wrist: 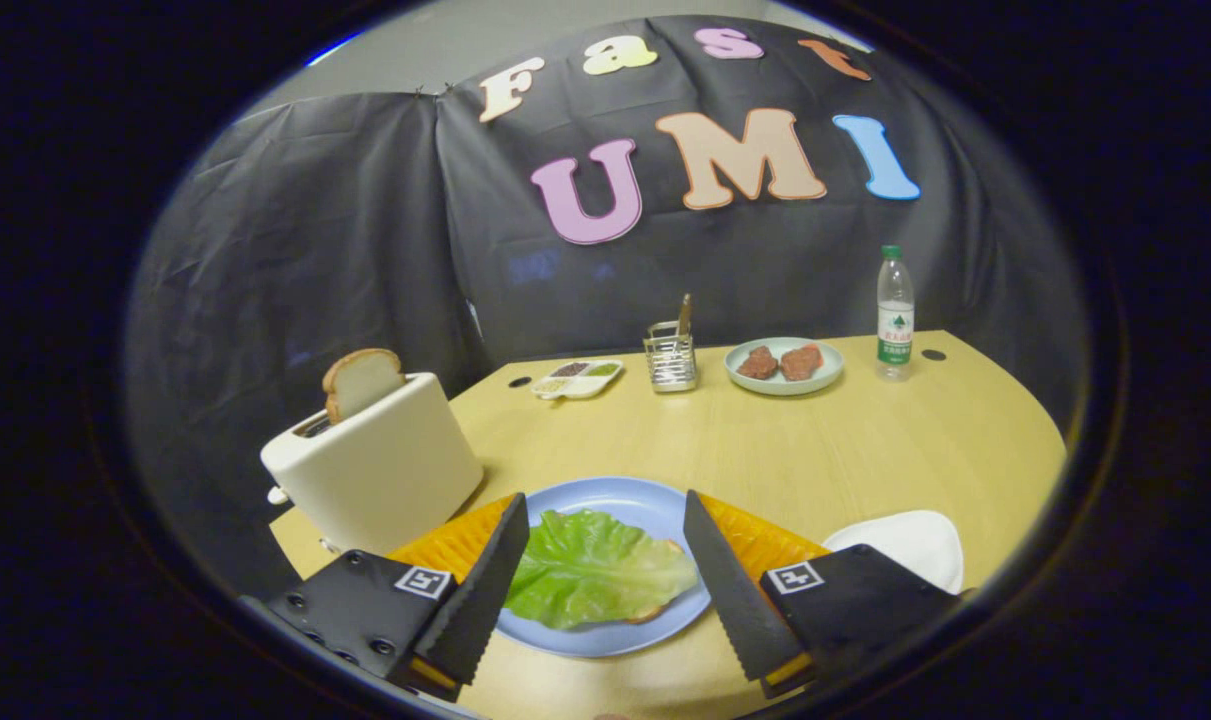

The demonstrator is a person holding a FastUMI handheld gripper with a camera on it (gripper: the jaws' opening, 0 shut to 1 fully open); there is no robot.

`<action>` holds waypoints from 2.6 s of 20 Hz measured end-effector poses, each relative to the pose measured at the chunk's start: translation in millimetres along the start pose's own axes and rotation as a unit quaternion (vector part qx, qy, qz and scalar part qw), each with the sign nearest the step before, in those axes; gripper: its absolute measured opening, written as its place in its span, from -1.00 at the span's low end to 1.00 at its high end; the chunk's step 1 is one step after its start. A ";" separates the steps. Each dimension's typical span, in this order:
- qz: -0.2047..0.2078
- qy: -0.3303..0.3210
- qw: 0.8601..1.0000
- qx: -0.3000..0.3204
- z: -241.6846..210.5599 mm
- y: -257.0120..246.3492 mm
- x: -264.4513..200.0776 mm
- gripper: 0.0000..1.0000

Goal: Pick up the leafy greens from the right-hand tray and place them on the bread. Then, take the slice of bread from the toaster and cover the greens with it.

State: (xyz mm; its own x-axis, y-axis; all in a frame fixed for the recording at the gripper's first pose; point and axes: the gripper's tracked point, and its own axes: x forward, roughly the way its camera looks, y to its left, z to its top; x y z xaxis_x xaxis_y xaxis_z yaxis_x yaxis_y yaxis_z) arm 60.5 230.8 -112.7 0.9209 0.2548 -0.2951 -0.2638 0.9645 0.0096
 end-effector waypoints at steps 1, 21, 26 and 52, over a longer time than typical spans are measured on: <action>0.008 -0.003 1.000 -0.003 3.7 7.6 -1.9 0.96; 0.198 0.026 0.977 0.079 81.0 213.5 26.7 0.94; 0.192 0.053 0.976 0.089 62.5 242.1 74.1 0.90; 0.161 0.004 0.984 0.077 74.6 233.3 79.1 -0.83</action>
State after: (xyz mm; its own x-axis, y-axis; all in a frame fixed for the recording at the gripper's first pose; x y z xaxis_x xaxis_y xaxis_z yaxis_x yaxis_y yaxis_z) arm 93.2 481.1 -62.5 0.7944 0.5490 -0.2597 -0.4942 0.8329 0.2490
